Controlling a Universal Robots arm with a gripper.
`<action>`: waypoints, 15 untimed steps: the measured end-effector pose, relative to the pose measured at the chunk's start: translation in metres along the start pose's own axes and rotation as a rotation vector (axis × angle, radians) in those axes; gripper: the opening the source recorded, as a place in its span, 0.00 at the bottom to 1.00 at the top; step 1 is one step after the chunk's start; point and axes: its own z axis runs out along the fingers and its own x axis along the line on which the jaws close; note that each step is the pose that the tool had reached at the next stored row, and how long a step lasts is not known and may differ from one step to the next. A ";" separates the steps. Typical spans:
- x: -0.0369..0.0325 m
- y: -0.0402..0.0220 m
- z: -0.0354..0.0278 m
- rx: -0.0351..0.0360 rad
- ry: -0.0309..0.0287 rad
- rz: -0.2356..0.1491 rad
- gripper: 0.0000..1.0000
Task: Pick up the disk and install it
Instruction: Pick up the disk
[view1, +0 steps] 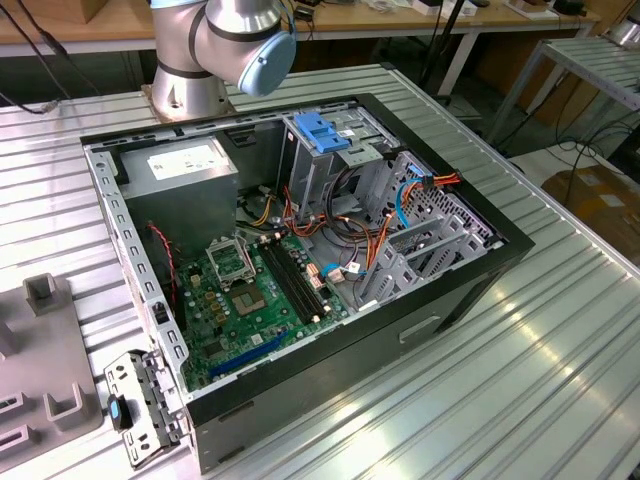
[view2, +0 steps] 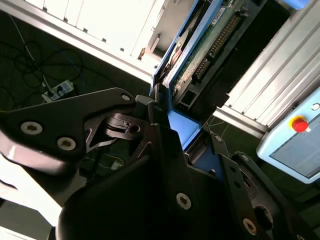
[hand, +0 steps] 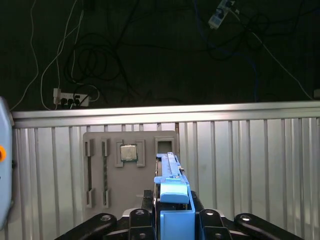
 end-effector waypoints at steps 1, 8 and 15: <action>0.0000 0.0000 -0.0009 -0.0002 0.0000 0.000 0.37; 0.0001 -0.0001 -0.0049 -0.0010 0.0000 0.000 0.37; 0.0002 -0.0001 -0.0090 -0.0019 0.0001 0.000 0.37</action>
